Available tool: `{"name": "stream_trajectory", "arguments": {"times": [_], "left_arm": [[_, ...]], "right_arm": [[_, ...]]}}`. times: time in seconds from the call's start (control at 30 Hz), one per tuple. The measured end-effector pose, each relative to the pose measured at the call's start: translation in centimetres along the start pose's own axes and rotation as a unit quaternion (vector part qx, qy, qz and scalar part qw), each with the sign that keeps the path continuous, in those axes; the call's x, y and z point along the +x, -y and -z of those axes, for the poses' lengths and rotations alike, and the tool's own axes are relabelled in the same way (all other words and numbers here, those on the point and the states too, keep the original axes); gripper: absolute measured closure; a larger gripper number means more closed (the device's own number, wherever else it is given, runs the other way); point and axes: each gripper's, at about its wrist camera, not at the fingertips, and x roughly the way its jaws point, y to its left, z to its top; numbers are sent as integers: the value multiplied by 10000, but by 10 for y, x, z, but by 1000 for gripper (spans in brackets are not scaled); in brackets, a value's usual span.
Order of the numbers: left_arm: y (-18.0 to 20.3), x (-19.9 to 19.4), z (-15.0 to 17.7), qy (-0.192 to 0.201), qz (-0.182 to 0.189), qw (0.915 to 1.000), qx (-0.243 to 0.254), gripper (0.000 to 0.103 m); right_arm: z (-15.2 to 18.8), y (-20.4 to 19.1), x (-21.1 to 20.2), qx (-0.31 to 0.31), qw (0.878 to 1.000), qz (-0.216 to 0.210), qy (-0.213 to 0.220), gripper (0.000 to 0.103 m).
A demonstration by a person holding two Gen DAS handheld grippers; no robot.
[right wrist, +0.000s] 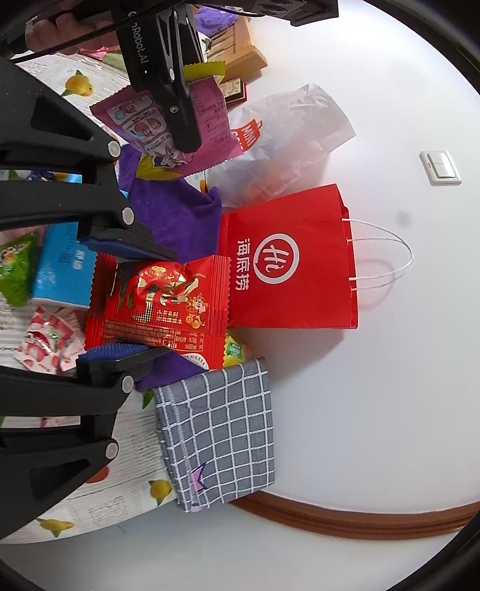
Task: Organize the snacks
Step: 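Carry the red packet with the right tool while the left tool carries the pink bag toward the purple towel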
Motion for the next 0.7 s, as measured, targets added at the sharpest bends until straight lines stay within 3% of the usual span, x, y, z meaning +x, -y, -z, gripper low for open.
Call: {"name": "stream_trajectory", "arguments": {"times": [0.7], "left_arm": [[-48, 83, -44, -201, -223, 9993, -215, 53]], "right_arm": [[-39, 25, 106, 70, 9998, 42, -196, 64]]}}
